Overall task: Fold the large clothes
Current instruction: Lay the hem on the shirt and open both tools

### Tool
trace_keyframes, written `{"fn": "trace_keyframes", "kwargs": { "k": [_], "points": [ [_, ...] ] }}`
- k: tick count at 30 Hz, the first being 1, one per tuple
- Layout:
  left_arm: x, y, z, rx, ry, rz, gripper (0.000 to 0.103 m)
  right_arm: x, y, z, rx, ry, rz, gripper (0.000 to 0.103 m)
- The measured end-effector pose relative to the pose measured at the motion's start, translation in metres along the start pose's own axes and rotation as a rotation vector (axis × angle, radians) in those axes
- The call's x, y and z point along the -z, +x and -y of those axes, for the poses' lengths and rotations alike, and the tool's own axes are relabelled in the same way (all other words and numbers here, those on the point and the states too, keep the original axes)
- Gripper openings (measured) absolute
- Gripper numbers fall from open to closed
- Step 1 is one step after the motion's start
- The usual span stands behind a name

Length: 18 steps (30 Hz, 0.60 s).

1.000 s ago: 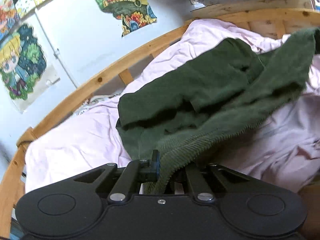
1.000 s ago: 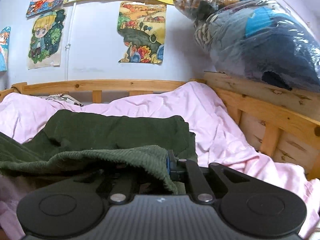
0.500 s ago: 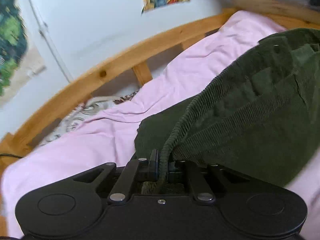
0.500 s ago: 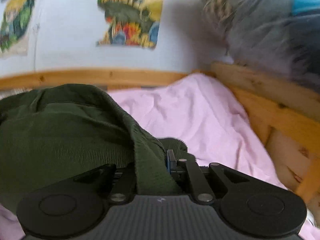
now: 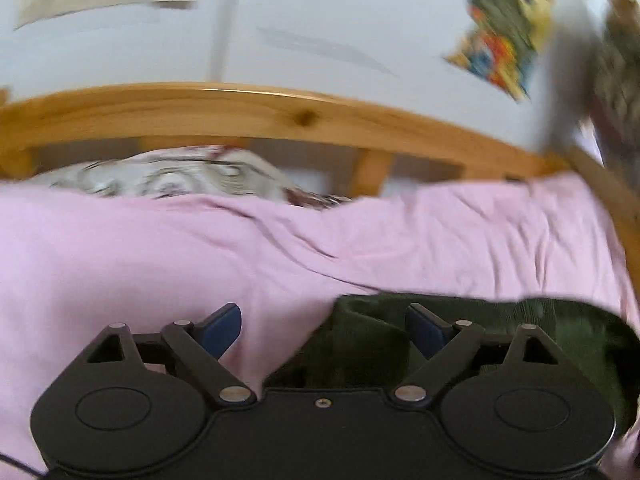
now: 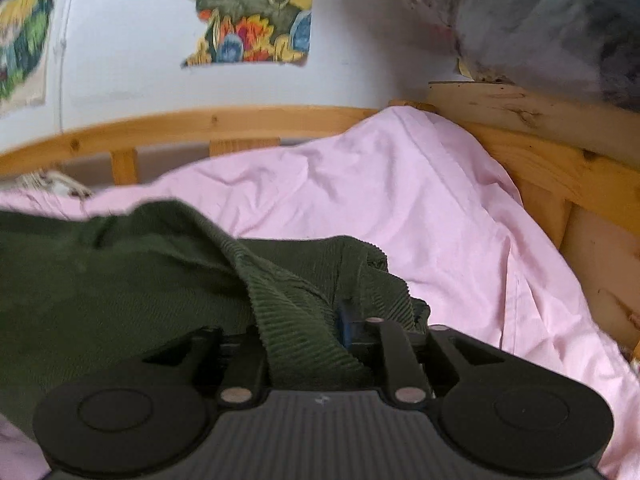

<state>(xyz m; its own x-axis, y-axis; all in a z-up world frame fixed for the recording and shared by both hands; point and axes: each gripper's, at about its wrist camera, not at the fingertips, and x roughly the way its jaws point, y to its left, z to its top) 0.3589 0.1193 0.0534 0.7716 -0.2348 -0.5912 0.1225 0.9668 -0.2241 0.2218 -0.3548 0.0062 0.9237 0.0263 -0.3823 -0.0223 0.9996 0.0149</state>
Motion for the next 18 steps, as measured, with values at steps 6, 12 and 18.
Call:
{"fn": "trace_keyframes", "kwargs": {
  "k": [6,12,18],
  "points": [
    [0.041,-0.035,-0.010,0.034,-0.090,0.046,0.102,0.006,-0.048,0.018,-0.124,0.059,0.122,0.103],
    [0.089,-0.025,0.011,-0.006,-0.056,-0.048,0.102,0.013,-0.036,0.015,-0.045,0.014,0.088,0.102],
    [0.087,0.004,0.029,-0.129,-0.012,-0.099,0.048,0.028,-0.014,0.036,-0.026,0.223,0.067,0.025]
  ]
}}
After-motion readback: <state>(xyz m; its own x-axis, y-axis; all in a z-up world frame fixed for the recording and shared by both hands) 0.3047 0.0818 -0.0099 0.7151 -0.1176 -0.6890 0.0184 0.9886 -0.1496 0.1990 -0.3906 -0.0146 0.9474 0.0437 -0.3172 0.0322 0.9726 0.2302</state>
